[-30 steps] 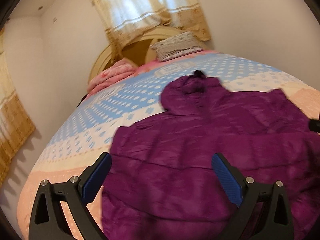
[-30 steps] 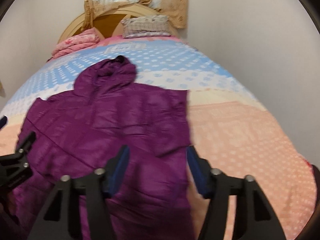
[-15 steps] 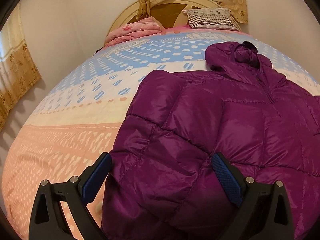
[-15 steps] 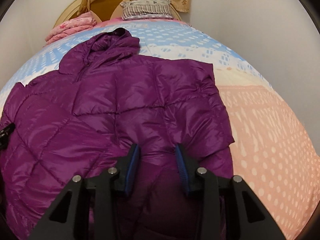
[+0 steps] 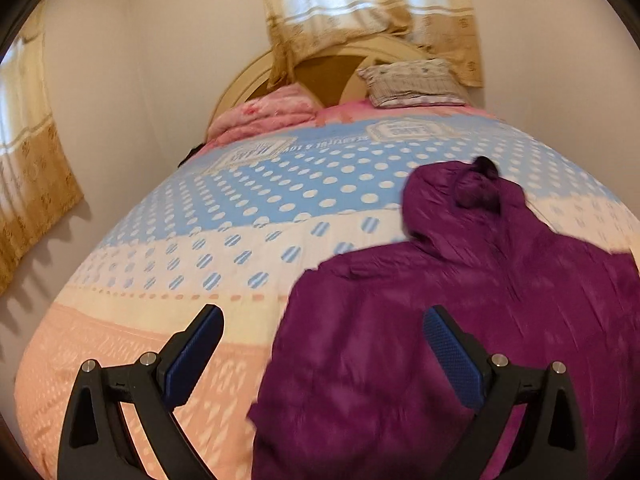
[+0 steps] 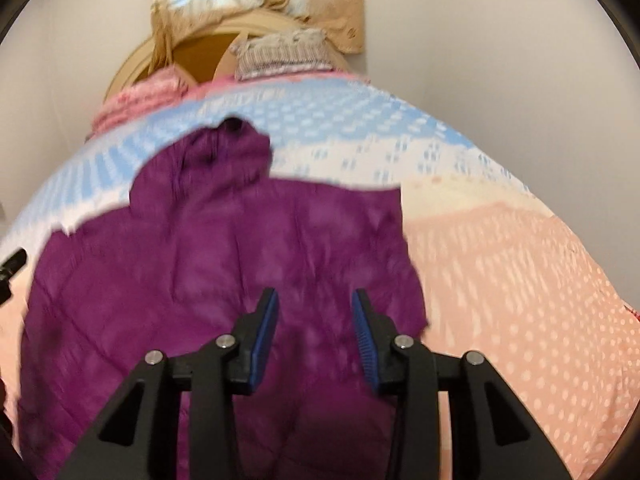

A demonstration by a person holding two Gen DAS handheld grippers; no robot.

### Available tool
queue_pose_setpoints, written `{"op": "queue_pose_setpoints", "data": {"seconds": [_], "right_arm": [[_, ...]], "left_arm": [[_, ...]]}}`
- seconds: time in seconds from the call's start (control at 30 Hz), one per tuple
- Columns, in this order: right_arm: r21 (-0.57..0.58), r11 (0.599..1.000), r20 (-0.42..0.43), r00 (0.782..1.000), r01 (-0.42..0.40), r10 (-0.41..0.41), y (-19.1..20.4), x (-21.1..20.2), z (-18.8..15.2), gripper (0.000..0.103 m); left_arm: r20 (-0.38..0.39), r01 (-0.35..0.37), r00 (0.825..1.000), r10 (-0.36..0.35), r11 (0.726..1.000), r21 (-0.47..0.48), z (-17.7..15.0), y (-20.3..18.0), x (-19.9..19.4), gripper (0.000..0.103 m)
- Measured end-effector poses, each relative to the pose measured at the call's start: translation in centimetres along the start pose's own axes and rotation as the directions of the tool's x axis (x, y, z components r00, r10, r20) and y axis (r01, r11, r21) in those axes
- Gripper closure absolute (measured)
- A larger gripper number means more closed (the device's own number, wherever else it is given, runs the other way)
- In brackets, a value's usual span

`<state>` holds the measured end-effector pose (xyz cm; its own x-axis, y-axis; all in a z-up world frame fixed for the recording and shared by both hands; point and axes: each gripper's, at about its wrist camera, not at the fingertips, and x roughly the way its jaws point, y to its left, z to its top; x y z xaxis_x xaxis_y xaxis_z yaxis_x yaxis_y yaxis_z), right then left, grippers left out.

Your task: Fold large clothes

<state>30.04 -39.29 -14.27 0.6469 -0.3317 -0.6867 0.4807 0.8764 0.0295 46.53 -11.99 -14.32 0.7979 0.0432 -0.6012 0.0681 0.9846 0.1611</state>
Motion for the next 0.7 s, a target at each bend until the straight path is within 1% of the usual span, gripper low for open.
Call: {"op": "queue_pose_setpoints", "data": {"seconds": [0.07, 0.13, 0.2, 0.27, 0.3, 0.33, 0.37, 0.4, 0.47, 0.57, 0.7], "right_arm": [[0.004, 1.000, 0.001, 1.000, 0.019, -0.019, 0.5, 1.2, 1.3, 0.063], [0.027, 0.999, -0.017, 1.000, 0.020, -0.019, 0.6, 2.6, 2.2, 0.061], [0.031, 0.999, -0.030, 0.999, 0.031, -0.030, 0.5, 4.4, 3.0, 0.060], [0.017, 0.998, -0.037, 0.997, 0.061, -0.060, 0.7, 6.1, 3.1, 0.060], [0.015, 0.998, -0.047, 0.997, 0.060, -0.059, 0.6, 7.0, 2.9, 0.060], [0.015, 0.998, -0.059, 0.997, 0.059, -0.058, 0.3, 7.6, 2.6, 0.060], [0.017, 0.998, -0.075, 0.995, 0.067, -0.065, 0.1, 8.4, 2.2, 0.060], [0.024, 0.998, -0.089, 0.994, 0.067, -0.064, -0.2, 9.0, 1.8, 0.060], [0.031, 0.997, -0.094, 0.994, 0.066, -0.063, -0.5, 9.7, 1.1, 0.059], [0.025, 0.996, -0.091, 0.993, 0.080, -0.078, -0.3, 10.0, 1.0, 0.057], [0.008, 0.995, -0.101, 0.990, 0.098, -0.097, 0.0, 10.5, 1.0, 0.054]], "left_arm": [[-0.065, -0.035, 0.997, 0.032, 0.998, -0.050, 0.6, 0.6, 2.9, 0.003], [-0.112, -0.045, 0.993, 0.035, 0.995, -0.088, 0.6, 1.3, 5.0, 0.003], [-0.165, -0.076, 0.985, 0.055, 0.990, -0.119, 0.3, 2.0, 7.8, 0.003], [-0.200, -0.097, 0.977, 0.069, 0.986, -0.137, -0.3, 2.4, 9.7, 0.003], [-0.225, -0.113, 0.971, 0.080, 0.984, -0.135, -0.9, 2.5, 10.8, 0.003], [-0.240, -0.113, 0.968, 0.078, 0.984, -0.137, -1.6, 2.6, 11.6, 0.003], [-0.254, -0.099, 0.965, 0.060, 0.985, -0.143, -2.3, 2.6, 12.2, 0.003], [-0.263, -0.078, 0.964, 0.035, 0.985, -0.156, -2.8, 2.6, 12.6, 0.003], [-0.252, -0.079, 0.967, 0.035, 0.983, -0.167, -2.9, 2.6, 12.4, 0.003], [-0.263, -0.077, 0.964, 0.031, 0.984, -0.164, -3.1, 2.4, 12.6, 0.002], [-0.278, -0.045, 0.960, -0.018, 0.975, -0.217, -3.3, 3.1, 13.1, 0.001]]}}
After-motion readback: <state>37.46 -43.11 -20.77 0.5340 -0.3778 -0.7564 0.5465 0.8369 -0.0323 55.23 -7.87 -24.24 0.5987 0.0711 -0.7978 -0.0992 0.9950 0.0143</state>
